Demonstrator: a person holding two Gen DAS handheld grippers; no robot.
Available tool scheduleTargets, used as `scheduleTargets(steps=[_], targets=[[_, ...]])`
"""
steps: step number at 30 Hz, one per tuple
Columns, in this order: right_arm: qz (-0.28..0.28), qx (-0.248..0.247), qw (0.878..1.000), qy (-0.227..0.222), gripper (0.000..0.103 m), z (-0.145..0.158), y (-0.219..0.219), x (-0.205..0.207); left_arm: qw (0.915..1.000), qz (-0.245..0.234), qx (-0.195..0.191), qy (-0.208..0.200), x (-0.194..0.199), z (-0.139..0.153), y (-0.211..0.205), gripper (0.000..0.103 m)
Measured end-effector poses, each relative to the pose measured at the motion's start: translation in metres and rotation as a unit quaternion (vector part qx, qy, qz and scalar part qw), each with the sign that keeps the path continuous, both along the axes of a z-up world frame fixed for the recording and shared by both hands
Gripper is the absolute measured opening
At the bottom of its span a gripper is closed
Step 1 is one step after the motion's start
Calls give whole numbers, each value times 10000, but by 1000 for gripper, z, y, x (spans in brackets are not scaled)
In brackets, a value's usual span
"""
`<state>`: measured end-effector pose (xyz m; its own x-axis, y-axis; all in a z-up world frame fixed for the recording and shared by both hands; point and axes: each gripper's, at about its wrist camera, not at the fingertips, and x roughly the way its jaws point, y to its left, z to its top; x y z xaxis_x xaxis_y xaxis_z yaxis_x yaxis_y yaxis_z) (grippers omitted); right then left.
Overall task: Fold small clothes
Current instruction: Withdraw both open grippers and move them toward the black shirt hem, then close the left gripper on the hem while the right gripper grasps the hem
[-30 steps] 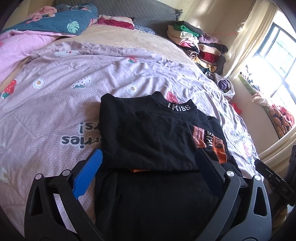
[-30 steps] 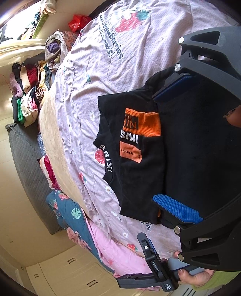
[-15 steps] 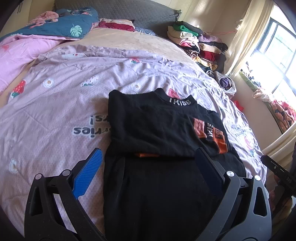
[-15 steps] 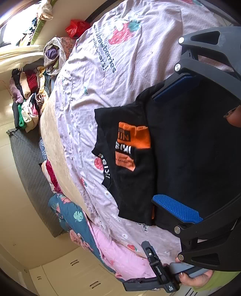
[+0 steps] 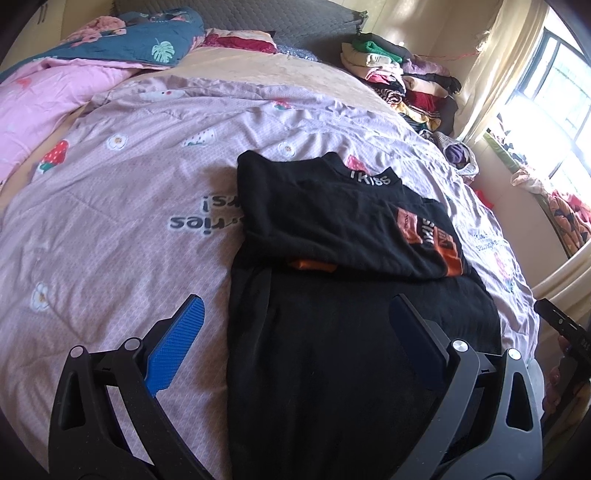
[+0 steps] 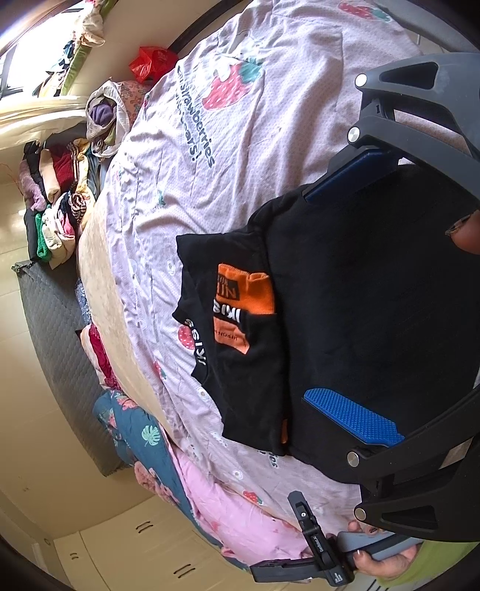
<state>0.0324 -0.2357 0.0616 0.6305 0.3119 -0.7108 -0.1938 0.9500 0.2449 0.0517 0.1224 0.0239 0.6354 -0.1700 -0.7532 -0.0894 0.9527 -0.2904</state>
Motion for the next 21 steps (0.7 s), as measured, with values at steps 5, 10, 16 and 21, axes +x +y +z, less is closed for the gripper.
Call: scheduleTargets(steps=[5, 10, 16, 21], targets=[[-25, -10, 9999, 104, 99, -6, -7, -7, 10000, -25, 70, 63, -12, -2, 1, 94], [-55, -46, 9998, 210, 99, -13, -16, -16, 9998, -27, -1, 192, -27, -10, 1, 94], [23, -85, 9992, 389, 99, -20, -25, -27, 9994, -55, 35, 341, -43, -20, -2, 94], [28, -10, 9986, 532, 99, -29, -31, -35, 9991, -74, -5, 415, -54, -25, -3, 94]])
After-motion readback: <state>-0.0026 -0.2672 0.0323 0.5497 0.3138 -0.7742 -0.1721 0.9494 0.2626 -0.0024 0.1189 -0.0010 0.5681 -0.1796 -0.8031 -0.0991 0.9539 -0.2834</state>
